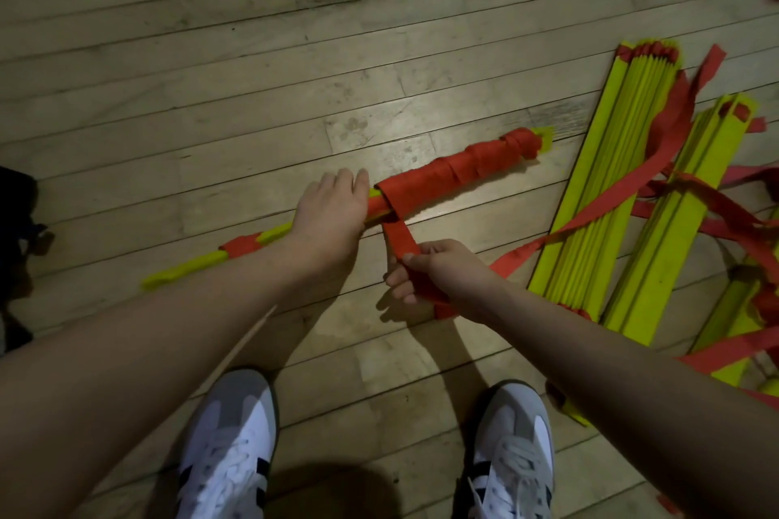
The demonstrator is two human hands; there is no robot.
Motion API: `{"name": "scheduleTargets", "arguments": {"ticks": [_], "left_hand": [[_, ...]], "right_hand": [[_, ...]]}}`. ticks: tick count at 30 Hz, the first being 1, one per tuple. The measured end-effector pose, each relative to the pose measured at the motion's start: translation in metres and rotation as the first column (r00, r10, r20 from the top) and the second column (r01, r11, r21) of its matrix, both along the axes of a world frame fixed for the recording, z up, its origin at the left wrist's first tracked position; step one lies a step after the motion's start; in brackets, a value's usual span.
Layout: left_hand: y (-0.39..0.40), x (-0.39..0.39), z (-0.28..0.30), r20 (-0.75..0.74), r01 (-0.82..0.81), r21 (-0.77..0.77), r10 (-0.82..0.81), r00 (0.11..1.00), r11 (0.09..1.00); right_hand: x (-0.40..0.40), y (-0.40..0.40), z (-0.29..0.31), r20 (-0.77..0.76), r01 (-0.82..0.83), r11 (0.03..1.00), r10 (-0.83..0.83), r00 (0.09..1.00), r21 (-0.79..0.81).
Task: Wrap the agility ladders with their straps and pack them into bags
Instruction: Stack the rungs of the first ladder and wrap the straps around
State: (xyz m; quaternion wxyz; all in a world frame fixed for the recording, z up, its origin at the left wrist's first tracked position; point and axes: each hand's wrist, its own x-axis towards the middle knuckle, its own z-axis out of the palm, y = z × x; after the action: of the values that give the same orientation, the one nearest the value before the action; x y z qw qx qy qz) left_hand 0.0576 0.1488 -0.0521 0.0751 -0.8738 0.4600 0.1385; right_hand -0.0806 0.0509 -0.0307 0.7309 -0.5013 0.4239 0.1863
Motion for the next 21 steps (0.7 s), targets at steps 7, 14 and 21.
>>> {"name": "scheduleTargets", "arguments": {"ticks": [7,14,21], "left_hand": [[0.006,0.004,-0.008,0.012,0.104,-0.035,-0.104,0.995,0.994],[0.036,-0.031,-0.015,-0.058,0.179,-0.086,-0.184,0.981,0.98],[0.025,-0.026,-0.002,-0.181,-0.031,-0.062,0.02,0.983,0.998]], "right_hand": [[0.01,-0.006,0.002,0.015,0.031,1.0,-0.031,0.999,-0.005],[0.0,-0.005,-0.005,-0.032,-0.024,0.998,0.022,0.999,-0.057],[-0.007,-0.004,-0.003,-0.011,-0.058,0.996,0.057,0.998,-0.067]]}}
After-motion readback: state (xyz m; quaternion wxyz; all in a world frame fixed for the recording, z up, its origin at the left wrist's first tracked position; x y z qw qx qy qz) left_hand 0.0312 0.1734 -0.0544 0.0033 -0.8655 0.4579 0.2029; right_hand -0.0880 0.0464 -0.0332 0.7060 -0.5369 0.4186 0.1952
